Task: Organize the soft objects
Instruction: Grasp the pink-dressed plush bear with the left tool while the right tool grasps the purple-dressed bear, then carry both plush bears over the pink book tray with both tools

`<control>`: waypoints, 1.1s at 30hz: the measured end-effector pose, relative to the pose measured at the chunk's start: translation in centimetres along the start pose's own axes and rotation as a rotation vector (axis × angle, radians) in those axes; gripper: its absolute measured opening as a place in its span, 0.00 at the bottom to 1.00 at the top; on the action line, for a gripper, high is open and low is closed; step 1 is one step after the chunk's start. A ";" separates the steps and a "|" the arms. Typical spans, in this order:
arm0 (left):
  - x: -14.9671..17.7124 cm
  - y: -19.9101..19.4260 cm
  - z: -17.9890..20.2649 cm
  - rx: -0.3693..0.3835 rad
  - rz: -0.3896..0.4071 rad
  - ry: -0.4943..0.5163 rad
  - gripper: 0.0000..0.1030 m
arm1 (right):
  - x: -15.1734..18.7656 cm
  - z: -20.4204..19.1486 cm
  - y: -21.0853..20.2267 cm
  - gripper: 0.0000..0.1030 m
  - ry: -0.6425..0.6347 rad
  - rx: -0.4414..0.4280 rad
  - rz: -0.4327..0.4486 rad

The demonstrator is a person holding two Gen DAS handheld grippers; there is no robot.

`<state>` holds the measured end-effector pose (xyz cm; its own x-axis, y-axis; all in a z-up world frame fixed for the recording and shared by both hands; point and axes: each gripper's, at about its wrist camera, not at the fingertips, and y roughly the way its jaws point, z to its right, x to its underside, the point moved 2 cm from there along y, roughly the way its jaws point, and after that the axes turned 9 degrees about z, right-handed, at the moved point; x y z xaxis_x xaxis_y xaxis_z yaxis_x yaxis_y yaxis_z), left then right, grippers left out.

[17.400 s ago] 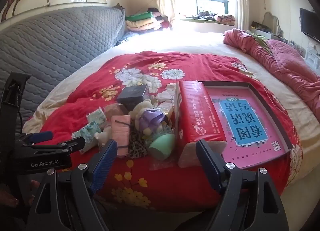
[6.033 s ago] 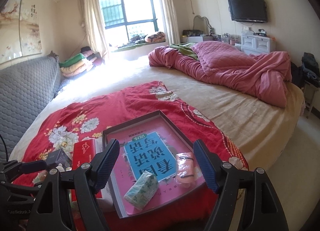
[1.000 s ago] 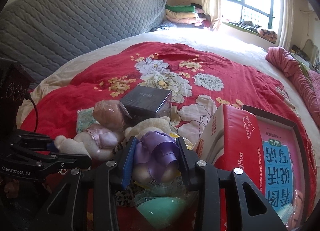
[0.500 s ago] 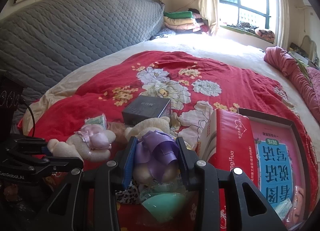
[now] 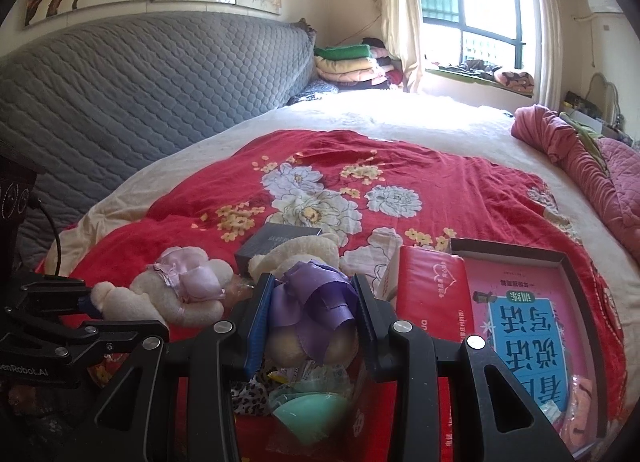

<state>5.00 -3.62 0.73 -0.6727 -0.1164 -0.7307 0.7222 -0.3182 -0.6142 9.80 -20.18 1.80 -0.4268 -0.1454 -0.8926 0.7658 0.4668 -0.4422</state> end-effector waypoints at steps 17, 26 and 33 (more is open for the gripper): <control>-3.7 3.0 10.6 0.069 -0.006 0.159 0.36 | -1.5 8.2 -6.3 0.38 0.160 0.165 0.151; -4.1 4.4 15.3 0.100 -0.021 0.237 0.36 | -1.5 12.0 -9.0 0.38 0.223 0.233 0.199; -4.4 5.5 17.8 0.118 -0.027 0.278 0.36 | -0.8 14.3 -10.3 0.38 0.269 0.303 0.205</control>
<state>9.05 -21.57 5.86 -0.6098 0.1498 -0.7783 0.6703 -0.4266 -0.6073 9.10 -37.33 5.84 -0.3307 0.1742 -0.9275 0.9367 0.1801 -0.3001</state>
